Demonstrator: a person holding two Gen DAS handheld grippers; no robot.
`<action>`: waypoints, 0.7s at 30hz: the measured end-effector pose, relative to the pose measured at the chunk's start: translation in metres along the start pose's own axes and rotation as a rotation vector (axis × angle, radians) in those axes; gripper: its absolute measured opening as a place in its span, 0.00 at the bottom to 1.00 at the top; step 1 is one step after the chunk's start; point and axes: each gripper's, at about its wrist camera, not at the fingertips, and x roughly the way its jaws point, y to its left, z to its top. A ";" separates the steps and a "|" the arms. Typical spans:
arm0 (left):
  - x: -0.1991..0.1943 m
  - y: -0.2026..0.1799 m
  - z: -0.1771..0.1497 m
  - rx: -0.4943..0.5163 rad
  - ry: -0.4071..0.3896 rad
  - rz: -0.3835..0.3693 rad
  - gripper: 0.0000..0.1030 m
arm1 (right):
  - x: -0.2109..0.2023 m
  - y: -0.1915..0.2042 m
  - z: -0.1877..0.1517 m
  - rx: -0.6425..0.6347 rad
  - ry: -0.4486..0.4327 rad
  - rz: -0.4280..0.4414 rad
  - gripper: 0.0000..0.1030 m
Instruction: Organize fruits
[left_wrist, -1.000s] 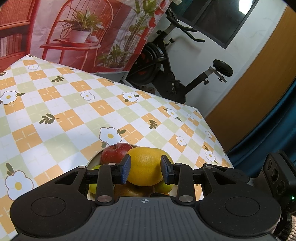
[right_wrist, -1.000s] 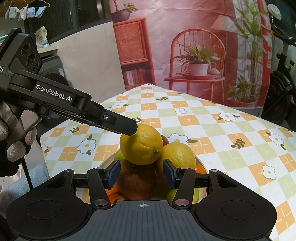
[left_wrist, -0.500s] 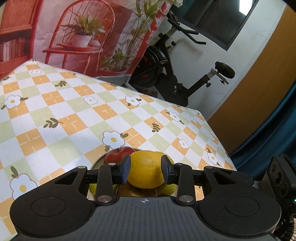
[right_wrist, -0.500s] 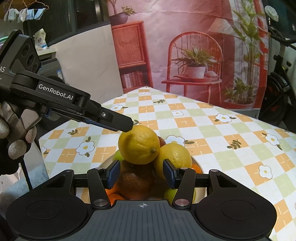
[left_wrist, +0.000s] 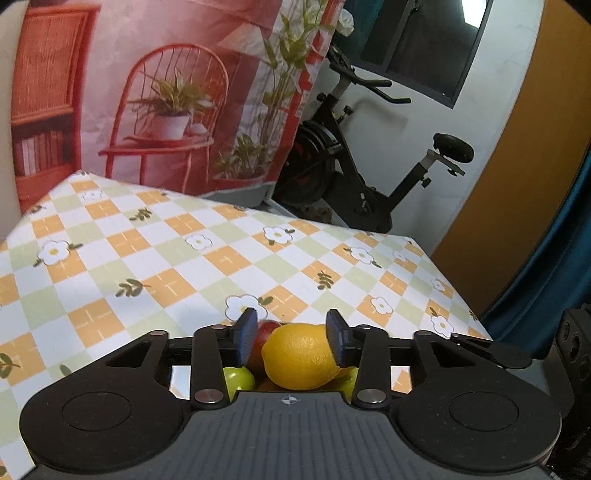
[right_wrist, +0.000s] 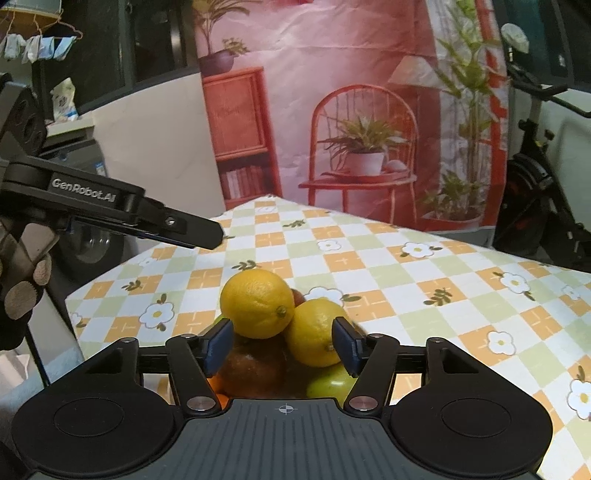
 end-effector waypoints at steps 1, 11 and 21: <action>-0.002 -0.001 0.000 0.006 -0.008 0.007 0.48 | -0.001 -0.001 0.000 0.002 -0.007 -0.009 0.58; -0.016 -0.007 0.001 0.028 -0.066 0.087 0.80 | -0.013 -0.013 -0.004 0.054 -0.075 -0.088 0.94; -0.024 -0.014 -0.004 0.076 -0.090 0.259 0.88 | -0.019 -0.015 -0.008 0.086 -0.104 -0.140 1.00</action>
